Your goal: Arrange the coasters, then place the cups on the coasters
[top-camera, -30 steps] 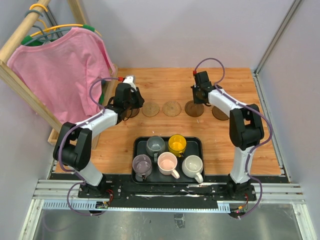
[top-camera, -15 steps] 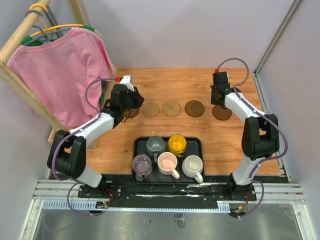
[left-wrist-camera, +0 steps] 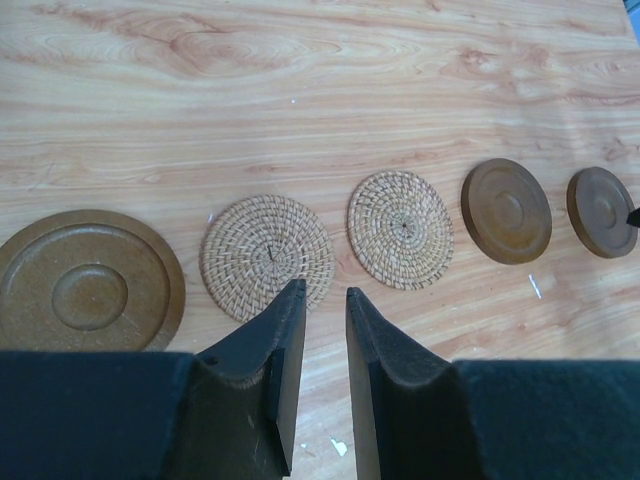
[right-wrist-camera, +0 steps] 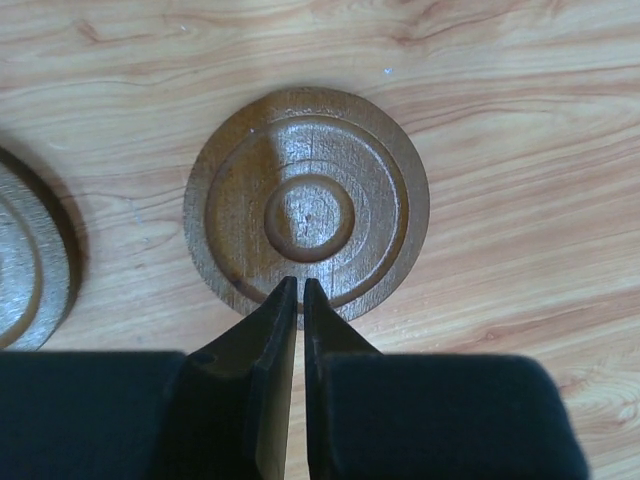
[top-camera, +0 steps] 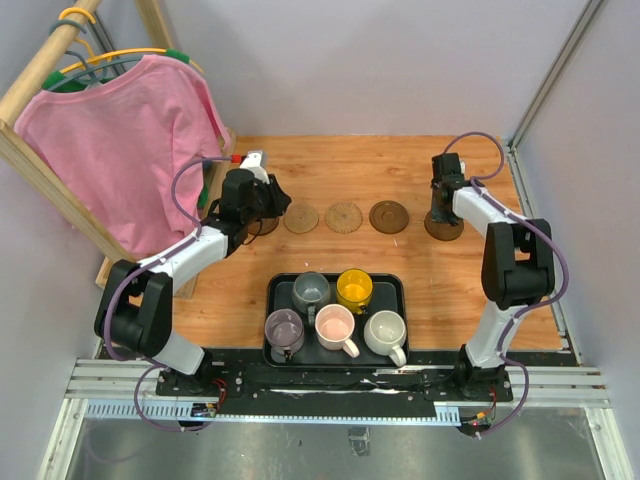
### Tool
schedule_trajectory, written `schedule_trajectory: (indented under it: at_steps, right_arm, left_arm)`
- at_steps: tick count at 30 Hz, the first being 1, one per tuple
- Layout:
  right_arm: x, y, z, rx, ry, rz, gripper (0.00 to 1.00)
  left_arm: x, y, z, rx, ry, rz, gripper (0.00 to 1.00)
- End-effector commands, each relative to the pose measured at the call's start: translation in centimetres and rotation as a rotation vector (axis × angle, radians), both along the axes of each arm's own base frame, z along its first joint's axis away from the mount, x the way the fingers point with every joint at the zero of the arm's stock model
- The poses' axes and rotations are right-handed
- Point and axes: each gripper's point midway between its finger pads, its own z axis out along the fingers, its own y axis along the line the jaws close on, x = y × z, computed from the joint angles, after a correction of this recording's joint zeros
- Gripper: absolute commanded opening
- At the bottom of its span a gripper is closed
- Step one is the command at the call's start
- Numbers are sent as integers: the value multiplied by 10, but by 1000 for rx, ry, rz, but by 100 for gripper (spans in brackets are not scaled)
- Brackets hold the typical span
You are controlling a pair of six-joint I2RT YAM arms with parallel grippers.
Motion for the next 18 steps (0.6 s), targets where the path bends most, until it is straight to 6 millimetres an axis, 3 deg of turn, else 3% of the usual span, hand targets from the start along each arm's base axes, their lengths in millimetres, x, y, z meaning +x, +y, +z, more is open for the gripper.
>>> schedule_trajectory:
  at_steps: [1,13,18]
  right_arm:
    - [-4,-16,-15,-8,48,-68,8]
    - [4,-16,-39,11,98,-59,7]
    - [13,-8,-35,49,84,-33,6]
  left_arm:
    - [-1,-1,4,-20,-19,-13,28]
    - [-2,-2,-2,-26,-3,-13,28]
    - [-1,-2,-3,-26,1,-9,28]
